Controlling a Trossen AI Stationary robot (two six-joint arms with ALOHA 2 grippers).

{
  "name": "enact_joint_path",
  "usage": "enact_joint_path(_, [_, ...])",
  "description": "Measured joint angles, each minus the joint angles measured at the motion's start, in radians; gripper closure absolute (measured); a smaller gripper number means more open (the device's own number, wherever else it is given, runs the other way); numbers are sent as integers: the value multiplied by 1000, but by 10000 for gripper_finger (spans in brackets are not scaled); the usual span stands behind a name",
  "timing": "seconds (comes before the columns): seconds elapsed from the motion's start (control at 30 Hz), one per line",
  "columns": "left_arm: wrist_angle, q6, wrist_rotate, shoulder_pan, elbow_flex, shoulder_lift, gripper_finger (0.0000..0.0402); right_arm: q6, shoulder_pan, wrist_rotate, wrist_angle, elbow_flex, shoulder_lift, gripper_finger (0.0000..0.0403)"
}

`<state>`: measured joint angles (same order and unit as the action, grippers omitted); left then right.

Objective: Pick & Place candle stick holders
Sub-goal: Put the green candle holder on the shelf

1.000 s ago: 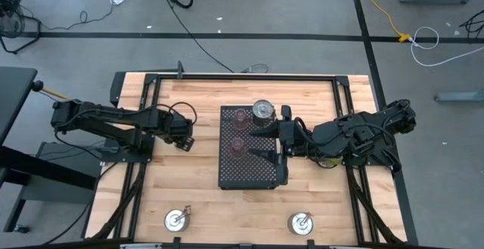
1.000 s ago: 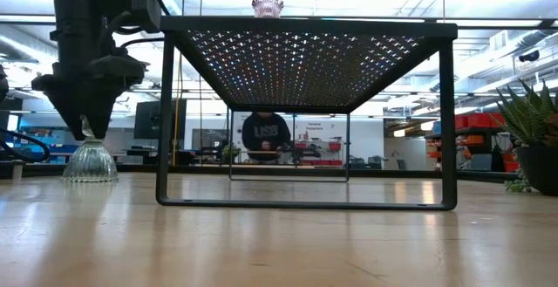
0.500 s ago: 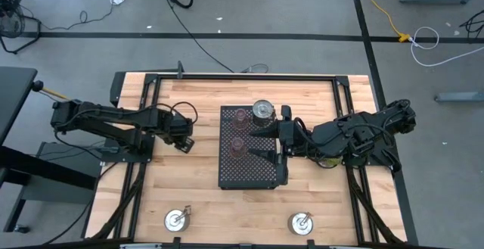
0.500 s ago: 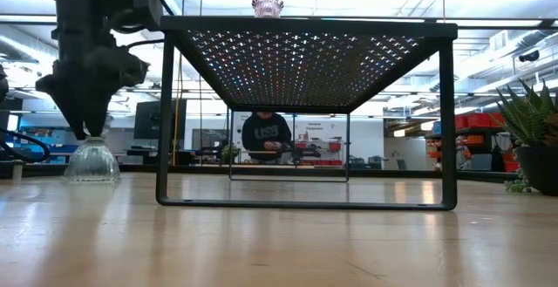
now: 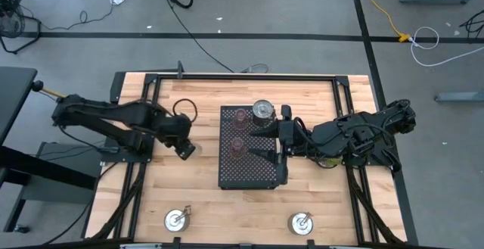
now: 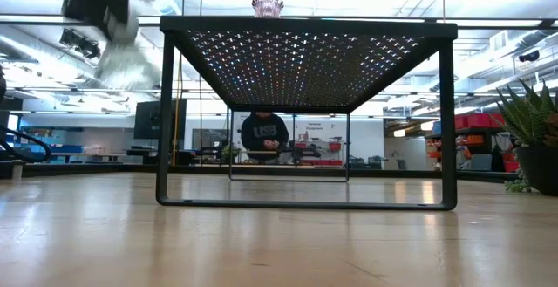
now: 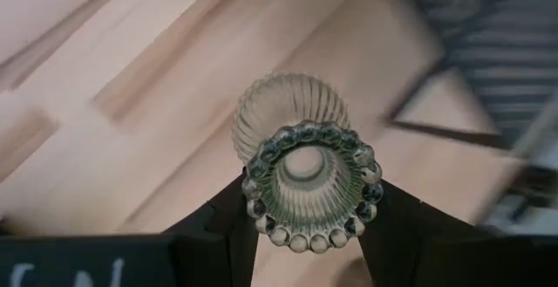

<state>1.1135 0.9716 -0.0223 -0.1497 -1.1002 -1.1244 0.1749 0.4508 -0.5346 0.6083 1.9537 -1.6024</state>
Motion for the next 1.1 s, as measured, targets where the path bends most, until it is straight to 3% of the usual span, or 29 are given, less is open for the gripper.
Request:
enact_joint_path(0.27, [39,117,-37,-156,-259,-75,241,-8,-20,-52,0,0,0,206])
enact_joint_path(0.5, [41,125,-38,-262,-450,-264,241,-10,-40,-59,-1,0,0,206])
enact_joint_path(0.67, [74,54,-56,-287,-630,-419,241,-15,-45,-56,-1,0,0,206])
enact_joint_path(0.83, [238,-14,-60,-279,-804,-568,241,-44,-45,-55,-1,0,0,206])
enact_joint_path(1.1, [291,-127,-58,-271,-944,-703,241,-57,-43,-51,21,0,4,206])
